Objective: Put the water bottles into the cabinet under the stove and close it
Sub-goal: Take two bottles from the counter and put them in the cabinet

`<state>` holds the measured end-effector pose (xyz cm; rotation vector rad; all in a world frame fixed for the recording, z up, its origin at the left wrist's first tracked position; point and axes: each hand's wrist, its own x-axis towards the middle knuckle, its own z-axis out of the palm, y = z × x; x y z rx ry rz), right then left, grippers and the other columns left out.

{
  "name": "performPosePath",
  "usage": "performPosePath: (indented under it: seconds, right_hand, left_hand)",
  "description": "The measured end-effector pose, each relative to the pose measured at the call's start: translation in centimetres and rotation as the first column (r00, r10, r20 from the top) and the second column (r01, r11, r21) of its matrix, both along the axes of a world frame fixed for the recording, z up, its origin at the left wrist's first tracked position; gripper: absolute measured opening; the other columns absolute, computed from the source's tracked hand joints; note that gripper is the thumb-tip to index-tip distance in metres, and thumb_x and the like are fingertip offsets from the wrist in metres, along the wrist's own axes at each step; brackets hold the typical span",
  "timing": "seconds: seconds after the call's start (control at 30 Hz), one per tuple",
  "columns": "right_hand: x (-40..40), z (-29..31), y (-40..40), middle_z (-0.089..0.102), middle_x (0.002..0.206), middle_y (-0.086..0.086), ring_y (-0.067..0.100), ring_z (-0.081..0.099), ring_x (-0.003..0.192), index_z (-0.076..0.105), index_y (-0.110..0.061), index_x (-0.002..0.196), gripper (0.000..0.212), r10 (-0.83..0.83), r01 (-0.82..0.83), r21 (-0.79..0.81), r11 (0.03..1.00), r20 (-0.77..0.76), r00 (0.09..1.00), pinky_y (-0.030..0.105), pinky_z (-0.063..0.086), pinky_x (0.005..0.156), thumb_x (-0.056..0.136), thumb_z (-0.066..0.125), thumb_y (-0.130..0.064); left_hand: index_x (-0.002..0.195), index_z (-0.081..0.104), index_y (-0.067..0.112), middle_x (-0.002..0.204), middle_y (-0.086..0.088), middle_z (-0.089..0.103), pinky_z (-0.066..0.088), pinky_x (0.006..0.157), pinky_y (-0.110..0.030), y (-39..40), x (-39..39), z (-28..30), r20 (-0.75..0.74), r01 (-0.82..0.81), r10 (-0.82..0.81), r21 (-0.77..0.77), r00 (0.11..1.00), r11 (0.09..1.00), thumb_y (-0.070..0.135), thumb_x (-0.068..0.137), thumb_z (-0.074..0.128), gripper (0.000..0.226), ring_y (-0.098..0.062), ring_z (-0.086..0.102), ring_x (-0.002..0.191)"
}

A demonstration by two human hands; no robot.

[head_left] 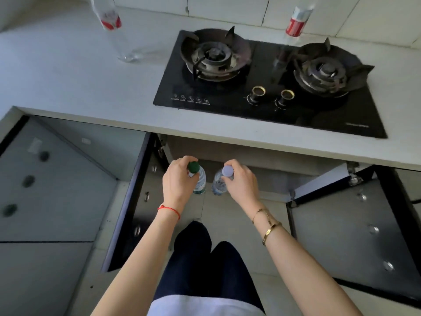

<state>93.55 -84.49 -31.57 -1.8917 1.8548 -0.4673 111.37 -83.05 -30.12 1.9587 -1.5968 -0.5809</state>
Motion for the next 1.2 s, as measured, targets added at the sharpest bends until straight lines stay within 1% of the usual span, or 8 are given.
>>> performPosePath:
  seconds: [0.3,0.4,0.5,0.6,0.73,0.9,1.0,1.2]
  right_hand:
    - [0.7,-22.5,-9.5,0.067,0.1,0.01,0.029,0.066,0.085,0.056,-0.03,0.114,0.036,0.061,-0.068,0.092,0.993,0.079,0.995,0.041,0.058,0.072,0.083,0.068,-0.018]
    - [0.9,-28.9,-12.1,0.067,0.106,0.011,0.027,0.068,0.091,0.057,-0.022,0.123,0.039,0.106,-0.115,0.09,0.989,0.101,0.989,0.039,0.059,0.076,0.085,0.068,-0.016]
    - [1.4,-34.4,-14.2,0.066,0.113,0.013,0.029,0.065,0.098,0.058,-0.017,0.125,0.04,0.143,-0.149,0.077,0.986,0.081,0.986,0.034,0.054,0.079,0.086,0.067,-0.014]
    - [2.5,-39.0,-16.1,0.069,0.108,0.015,0.032,0.067,0.094,0.06,-0.015,0.121,0.035,0.162,-0.165,0.063,0.984,0.054,0.985,0.03,0.048,0.072,0.087,0.064,-0.014]
    - [3.7,-42.3,-18.4,0.07,0.104,0.016,0.037,0.066,0.093,0.061,-0.013,0.118,0.028,0.173,-0.172,0.047,0.984,-0.029,0.985,0.03,0.041,0.066,0.09,0.06,-0.014]
    - [4.5,-44.4,-20.8,0.07,0.109,0.016,0.036,0.065,0.099,0.06,-0.017,0.123,0.031,0.156,-0.154,0.044,0.987,-0.062,0.986,0.029,0.041,0.07,0.092,0.06,-0.018]
    - [5.0,-45.0,-21.8,0.069,0.109,0.017,0.036,0.066,0.099,0.06,-0.017,0.125,0.032,0.167,-0.165,0.032,0.986,-0.074,0.983,0.03,0.047,0.074,0.093,0.06,-0.02]
    - [5.9,-45.2,-22.1,0.068,0.112,0.015,0.034,0.066,0.099,0.059,-0.014,0.124,0.031,0.173,-0.175,-0.029,0.984,-0.053,0.983,0.025,0.04,0.071,0.094,0.06,-0.02]
  left_hand:
    - [0.11,0.068,0.024,0.094,-0.003,0.073,0.057,0.073,-0.034,-8.3,0.5,-23.3,-0.104,-0.088,0.086,-0.013,0.991,0.996,0.017,0.073,0.076,0.039,-0.022,0.07,0.082]
    - [0.111,0.07,0.021,0.097,-0.007,0.075,0.058,0.076,-0.037,-10.8,1.1,-30.5,-0.1,-0.106,0.103,-0.022,0.99,0.994,0.018,0.074,0.077,0.038,-0.025,0.071,0.084]
    - [0.113,0.07,0.015,0.1,-0.01,0.075,0.054,0.077,-0.027,-13.2,1.6,-36.6,-0.117,-0.08,0.076,-0.031,0.99,0.996,0.011,0.076,0.076,0.037,-0.026,0.071,0.088]
    - [0.116,0.068,0.011,0.106,-0.013,0.073,0.053,0.084,-0.025,-15.5,2.1,-41.1,-0.155,-0.036,0.034,-0.012,0.987,0.999,0.006,0.077,0.075,0.04,-0.026,0.07,0.093]
    - [0.115,0.068,0.019,0.109,-0.009,0.073,0.058,0.085,-0.038,-18.2,2.9,-44.9,-0.101,-0.029,0.026,-0.026,0.995,0.999,0.01,0.076,0.074,0.04,-0.025,0.07,0.093]
    - [0.114,0.07,0.018,0.107,-0.009,0.074,0.05,0.083,-0.022,-20.5,3.6,-47.0,-0.064,-0.034,0.032,-0.028,0.997,0.999,0.006,0.075,0.073,0.041,-0.024,0.07,0.093]
    - [0.116,0.07,0.016,0.108,-0.011,0.074,0.049,0.087,-0.023,-21.3,3.8,-47.7,-0.073,-0.03,0.028,-0.025,0.997,0.999,0.007,0.076,0.074,0.041,-0.024,0.07,0.095]
    - [0.117,0.069,0.011,0.108,-0.014,0.073,0.047,0.087,-0.023,-22.1,3.8,-48.0,-0.036,0.024,-0.026,-0.039,0.999,0.999,0.008,0.079,0.075,0.039,-0.027,0.07,0.097]
